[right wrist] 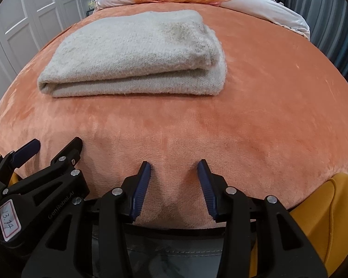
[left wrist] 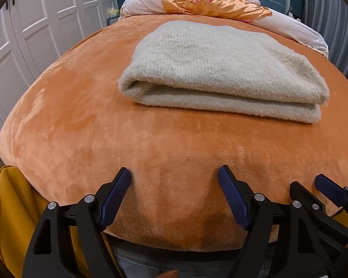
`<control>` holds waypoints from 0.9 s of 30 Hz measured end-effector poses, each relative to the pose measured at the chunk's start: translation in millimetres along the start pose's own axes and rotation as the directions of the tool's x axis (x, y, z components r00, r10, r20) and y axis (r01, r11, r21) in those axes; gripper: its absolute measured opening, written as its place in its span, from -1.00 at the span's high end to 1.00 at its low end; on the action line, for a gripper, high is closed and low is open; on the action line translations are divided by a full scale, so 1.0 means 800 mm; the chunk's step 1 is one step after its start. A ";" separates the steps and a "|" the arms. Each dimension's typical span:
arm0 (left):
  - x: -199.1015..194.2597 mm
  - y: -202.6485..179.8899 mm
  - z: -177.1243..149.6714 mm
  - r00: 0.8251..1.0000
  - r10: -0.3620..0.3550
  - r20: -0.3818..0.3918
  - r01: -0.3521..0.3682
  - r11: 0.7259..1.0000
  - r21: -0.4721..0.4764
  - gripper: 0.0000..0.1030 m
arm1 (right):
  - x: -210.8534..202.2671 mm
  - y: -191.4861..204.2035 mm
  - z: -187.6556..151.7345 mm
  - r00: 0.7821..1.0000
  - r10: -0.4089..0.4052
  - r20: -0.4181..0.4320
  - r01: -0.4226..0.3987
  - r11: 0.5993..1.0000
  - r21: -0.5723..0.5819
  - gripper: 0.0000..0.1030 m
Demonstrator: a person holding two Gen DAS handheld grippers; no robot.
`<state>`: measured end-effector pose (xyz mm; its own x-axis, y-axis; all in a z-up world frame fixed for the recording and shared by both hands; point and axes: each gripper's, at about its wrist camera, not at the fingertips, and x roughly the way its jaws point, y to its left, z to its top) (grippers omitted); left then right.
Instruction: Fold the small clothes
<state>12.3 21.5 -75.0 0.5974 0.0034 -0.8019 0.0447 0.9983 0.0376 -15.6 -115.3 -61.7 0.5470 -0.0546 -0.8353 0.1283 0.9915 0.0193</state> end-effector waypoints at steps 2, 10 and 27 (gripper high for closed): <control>0.001 0.001 0.000 1.000 -0.002 0.000 0.002 1.000 -0.004 -0.52 | 0.000 0.000 -0.001 1.000 -0.001 0.002 0.001 1.000 0.002 0.19; 0.004 0.003 0.001 1.000 0.006 -0.009 -0.006 1.000 -0.019 -0.66 | 0.001 -0.002 -0.001 1.000 0.000 0.004 0.000 1.000 0.009 0.19; 0.004 0.004 0.001 1.000 0.006 -0.008 -0.007 1.000 -0.018 -0.68 | 0.001 -0.005 -0.002 1.000 0.000 0.012 0.000 1.000 0.010 0.19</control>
<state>15.5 24.7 -77.1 0.5910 0.0103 -0.8066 0.0262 0.9991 0.0320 -16.8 -118.9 -63.4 0.5571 -0.0565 -0.8285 0.1365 0.9903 0.0242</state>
